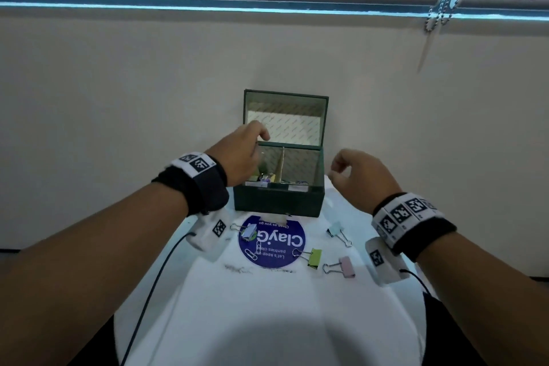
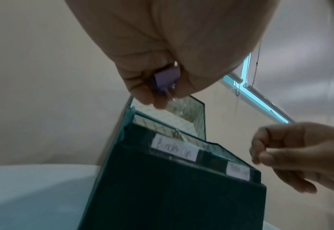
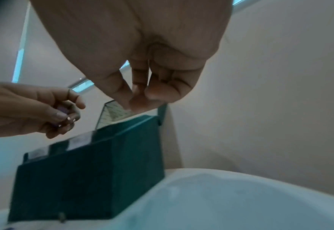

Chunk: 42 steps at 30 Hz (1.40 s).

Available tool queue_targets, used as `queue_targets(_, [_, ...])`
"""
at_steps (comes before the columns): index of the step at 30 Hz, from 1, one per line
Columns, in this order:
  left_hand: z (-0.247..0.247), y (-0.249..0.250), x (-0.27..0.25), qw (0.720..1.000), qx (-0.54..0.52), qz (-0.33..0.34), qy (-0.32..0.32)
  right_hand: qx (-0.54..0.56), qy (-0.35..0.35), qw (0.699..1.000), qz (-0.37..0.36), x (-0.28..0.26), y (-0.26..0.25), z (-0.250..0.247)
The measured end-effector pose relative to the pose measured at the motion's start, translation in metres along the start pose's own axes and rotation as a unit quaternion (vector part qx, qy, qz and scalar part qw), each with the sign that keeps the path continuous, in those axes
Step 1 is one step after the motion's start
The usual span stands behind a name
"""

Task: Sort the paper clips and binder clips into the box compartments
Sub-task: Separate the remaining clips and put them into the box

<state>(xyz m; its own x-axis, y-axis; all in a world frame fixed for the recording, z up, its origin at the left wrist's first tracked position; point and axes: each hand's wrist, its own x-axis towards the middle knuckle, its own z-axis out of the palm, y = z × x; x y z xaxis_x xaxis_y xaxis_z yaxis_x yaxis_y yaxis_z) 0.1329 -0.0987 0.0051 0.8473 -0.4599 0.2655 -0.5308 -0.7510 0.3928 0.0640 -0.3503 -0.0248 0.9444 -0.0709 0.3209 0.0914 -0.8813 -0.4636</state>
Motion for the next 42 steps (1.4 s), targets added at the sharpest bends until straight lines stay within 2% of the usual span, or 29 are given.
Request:
queue_targets(3, [0.006,-0.005,-0.003,0.996,0.068,0.027,-0.058,-0.056,-0.156,0.986,0.025,-0.013,0.027,-0.005])
queue_targets(5, [0.007,-0.006,-0.015,0.994,0.097,0.057,-0.018,-0.074,-0.228,0.971,0.021,-0.026,0.038,-0.002])
queue_targets(7, [0.007,-0.003,-0.033,0.995,0.071,0.074,0.014,-0.087,-0.244,0.966,0.01,-0.035,0.044,0.004])
queue_targets(8, [0.008,-0.003,-0.043,0.995,0.068,0.074,-0.003,-0.088,-0.242,0.966,0.005,-0.038,0.044,0.006])
queue_targets(9, [0.009,-0.001,-0.053,0.991,0.098,0.075,-0.045,-0.088,-0.241,0.967,0.0,-0.039,0.044,0.008])
queue_targets(12, [0.015,-0.004,-0.074,0.946,0.257,0.098,-0.173,-0.081,-0.236,0.968,-0.035,-0.04,0.036,0.009])
queue_targets(15, [0.022,-0.015,-0.084,0.94,0.235,0.098,-0.228,-0.066,-0.219,0.971,-0.072,-0.044,0.023,0.012])
queue_targets(18, [0.03,-0.022,-0.088,0.941,0.219,0.093,-0.242,-0.034,-0.232,0.969,-0.082,-0.054,0.009,0.015])
queue_targets(21, [0.03,-0.024,-0.089,0.952,0.199,0.07,-0.22,-0.057,-0.301,0.95,-0.07,-0.062,-0.004,0.018])
queue_targets(23, [0.03,-0.024,-0.091,0.961,0.185,0.073,-0.19,-0.1,-0.317,0.94,-0.071,-0.066,-0.01,0.024])
queue_targets(27, [0.031,-0.024,-0.093,0.982,0.131,0.093,-0.099,-0.126,-0.285,0.943,-0.117,-0.073,-0.013,0.032])
queue_targets(31, [0.022,-0.023,-0.085,0.988,0.103,0.109,-0.021,-0.012,-0.211,0.968,-0.137,-0.064,-0.021,0.02])
queue_targets(34, [0.002,-0.017,-0.066,0.996,0.059,0.058,0.018,0.076,-0.112,0.984,-0.114,-0.042,-0.037,0.014])
queue_targets(37, [-0.014,-0.007,-0.039,0.993,-0.056,-0.037,0.099,0.092,-0.043,0.989,-0.109,-0.008,-0.059,0.016])
queue_targets(40, [-0.02,-0.002,-0.014,0.973,-0.139,-0.103,0.156,0.111,-0.026,0.991,-0.075,0.024,-0.073,0.025])
queue_targets(42, [-0.019,-0.002,-0.004,0.979,-0.108,-0.106,0.14,0.105,-0.039,0.992,-0.064,0.034,-0.076,0.032])
